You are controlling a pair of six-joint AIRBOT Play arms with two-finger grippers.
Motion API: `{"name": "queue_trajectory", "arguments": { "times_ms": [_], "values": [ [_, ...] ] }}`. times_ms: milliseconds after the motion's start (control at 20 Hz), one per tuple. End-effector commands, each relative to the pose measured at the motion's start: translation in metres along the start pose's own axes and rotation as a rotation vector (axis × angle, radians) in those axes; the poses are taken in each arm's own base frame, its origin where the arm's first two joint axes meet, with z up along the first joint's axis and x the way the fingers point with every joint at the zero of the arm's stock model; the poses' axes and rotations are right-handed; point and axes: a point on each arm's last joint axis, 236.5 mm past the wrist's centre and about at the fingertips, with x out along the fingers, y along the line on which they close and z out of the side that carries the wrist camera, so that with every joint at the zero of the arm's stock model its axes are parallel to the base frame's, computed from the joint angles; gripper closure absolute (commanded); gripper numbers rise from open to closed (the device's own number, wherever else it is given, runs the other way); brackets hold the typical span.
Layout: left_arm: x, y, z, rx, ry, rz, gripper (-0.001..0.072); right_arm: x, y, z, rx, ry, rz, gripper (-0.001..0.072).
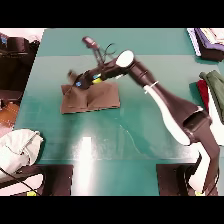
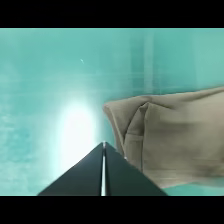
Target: Fold the shirts.
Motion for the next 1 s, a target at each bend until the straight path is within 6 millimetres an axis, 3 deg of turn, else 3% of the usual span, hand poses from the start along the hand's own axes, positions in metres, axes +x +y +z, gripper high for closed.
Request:
{"name": "queue_trajectory", "arguments": {
  "times_ms": [0, 50, 150, 300, 450, 500, 550, 650, 800, 950],
  "values": [
    [-0.003, 0.003, -0.006, 0.001, 0.021, 0.007, 0.0676, 0.031, 0.009, -0.014, -0.053, 0.01, 0.017, 0.0235],
    [-0.003, 0.003, -0.007, 0.002, 0.028, 0.007, 0.0675, 0.018, 0.004, -0.018, -0.078, 0.048, -0.002, 0.0235],
    [-0.003, 0.003, -0.012, 0.002, 0.049, 0.006, 0.0675, -0.024, -0.027, -0.035, -0.058, 0.15, -0.096, 0.0236],
    [-0.003, 0.003, -0.012, 0.002, 0.048, 0.005, 0.0675, -0.107, -0.1, -0.071, 0.096, 0.242, -0.29, 0.0238],
    [-0.003, 0.001, -0.01, 0.001, 0.04, -0.003, 0.0675, -0.171, -0.155, -0.107, 0.379, 0.184, -0.393, 0.023],
    [-0.003, -0.001, -0.008, 0.0, 0.031, -0.008, 0.0675, -0.181, -0.166, -0.115, 0.463, 0.148, -0.377, 0.0046],
    [-0.003, -0.003, -0.007, -0.001, 0.028, -0.019, 0.0676, -0.183, -0.17, -0.122, 0.549, 0.115, -0.33, -0.0008],
    [-0.003, -0.006, -0.007, -0.003, 0.028, -0.031, 0.0676, -0.181, -0.18, -0.131, 0.673, 0.068, -0.262, -0.0008],
    [-0.002, -0.006, -0.008, -0.003, 0.032, -0.032, 0.0675, -0.155, -0.189, -0.141, 0.764, 0.055, -0.192, 0.0013],
    [-0.002, -0.006, -0.008, 0.011, 0.033, -0.033, 0.0675, -0.119, -0.185, -0.142, 0.757, 0.094, -0.145, 0.0013]
  ]
}}
